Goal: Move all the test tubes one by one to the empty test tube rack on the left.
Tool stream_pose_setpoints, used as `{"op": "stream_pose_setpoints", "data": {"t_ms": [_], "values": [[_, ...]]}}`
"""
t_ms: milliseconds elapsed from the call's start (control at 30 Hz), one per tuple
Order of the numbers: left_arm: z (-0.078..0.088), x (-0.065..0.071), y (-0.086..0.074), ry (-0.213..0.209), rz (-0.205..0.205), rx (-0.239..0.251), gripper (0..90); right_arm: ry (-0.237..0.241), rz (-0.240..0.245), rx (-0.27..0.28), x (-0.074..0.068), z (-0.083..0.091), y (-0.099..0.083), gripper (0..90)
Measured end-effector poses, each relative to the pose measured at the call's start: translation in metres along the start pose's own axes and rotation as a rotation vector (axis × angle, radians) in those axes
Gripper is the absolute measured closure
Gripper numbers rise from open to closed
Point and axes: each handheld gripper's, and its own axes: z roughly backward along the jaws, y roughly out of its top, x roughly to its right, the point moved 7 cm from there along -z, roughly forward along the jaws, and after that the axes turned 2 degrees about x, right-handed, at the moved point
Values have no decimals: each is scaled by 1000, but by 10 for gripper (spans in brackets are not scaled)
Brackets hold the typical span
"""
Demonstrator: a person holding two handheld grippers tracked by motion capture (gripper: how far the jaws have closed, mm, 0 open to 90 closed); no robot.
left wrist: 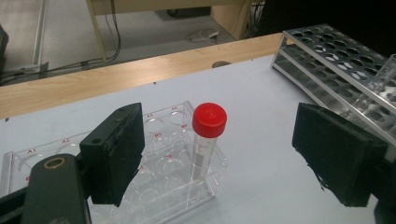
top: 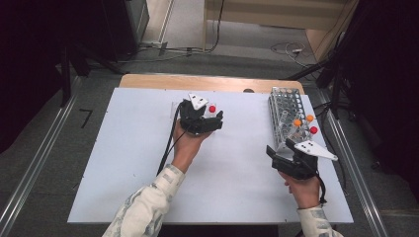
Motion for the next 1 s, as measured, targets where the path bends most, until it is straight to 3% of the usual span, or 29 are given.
{"op": "stream_pose_setpoints", "data": {"t_ms": [233,467,633,1000], "values": [[13,0,-2,-32,6,16,160,-87,-53,-5,36,12,-6,196],[20,-6,-6,-34,16,21,161,-170,-69,3,64,16,-8,223],[21,-5,-9,-36,11,15,161,-234,-47,-2,83,10,-13,306],[21,-6,-12,-32,5,4,165,-255,-98,23,105,-5,-9,508]]}}
